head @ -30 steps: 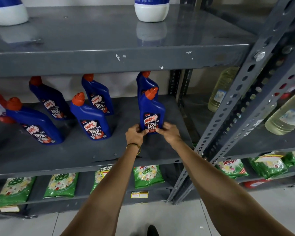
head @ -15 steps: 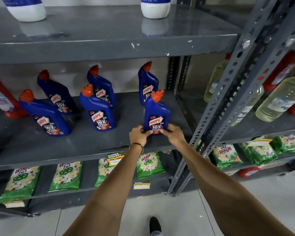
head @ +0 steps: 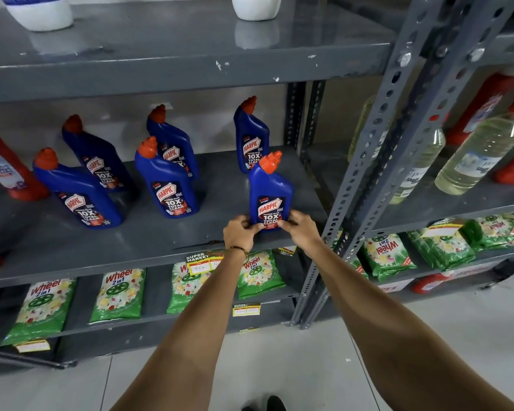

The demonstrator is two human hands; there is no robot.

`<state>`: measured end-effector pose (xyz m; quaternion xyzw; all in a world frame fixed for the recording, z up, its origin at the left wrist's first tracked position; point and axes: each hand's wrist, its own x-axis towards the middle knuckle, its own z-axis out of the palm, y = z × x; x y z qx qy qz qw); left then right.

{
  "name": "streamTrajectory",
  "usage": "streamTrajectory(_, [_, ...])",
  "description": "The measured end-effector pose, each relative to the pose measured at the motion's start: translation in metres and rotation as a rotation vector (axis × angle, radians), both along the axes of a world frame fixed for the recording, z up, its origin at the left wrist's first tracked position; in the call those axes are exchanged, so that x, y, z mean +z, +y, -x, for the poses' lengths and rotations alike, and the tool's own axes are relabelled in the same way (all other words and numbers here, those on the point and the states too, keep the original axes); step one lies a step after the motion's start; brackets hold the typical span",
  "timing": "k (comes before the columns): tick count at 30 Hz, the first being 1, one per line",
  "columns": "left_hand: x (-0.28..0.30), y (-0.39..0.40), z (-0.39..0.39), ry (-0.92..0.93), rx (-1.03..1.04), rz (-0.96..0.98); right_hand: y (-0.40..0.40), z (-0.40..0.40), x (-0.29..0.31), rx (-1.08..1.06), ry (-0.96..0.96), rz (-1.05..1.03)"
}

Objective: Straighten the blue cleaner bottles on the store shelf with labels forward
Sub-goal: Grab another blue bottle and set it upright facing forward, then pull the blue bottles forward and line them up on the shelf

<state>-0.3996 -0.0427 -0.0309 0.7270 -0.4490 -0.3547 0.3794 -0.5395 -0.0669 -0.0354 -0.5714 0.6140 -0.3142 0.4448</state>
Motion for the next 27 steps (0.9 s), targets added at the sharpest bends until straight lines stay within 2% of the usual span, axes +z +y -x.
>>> streamTrajectory(8, [-0.001,0.009,0.0,0.03,0.014,0.003,0.0,0.003,-0.003,0.016,-0.028,-0.043])
streamTrajectory(12, [-0.001,0.016,-0.015,0.017,0.049,0.007,0.007,0.0,-0.002,-0.047,-0.061,-0.055])
streamTrajectory(20, [-0.003,0.031,-0.071,0.004,0.12,0.02,0.031,-0.024,-0.004,-0.237,0.115,0.025])
streamTrajectory(27, [-0.002,0.053,-0.145,0.028,0.08,0.024,0.06,-0.081,-0.006,-0.359,0.131,0.018])
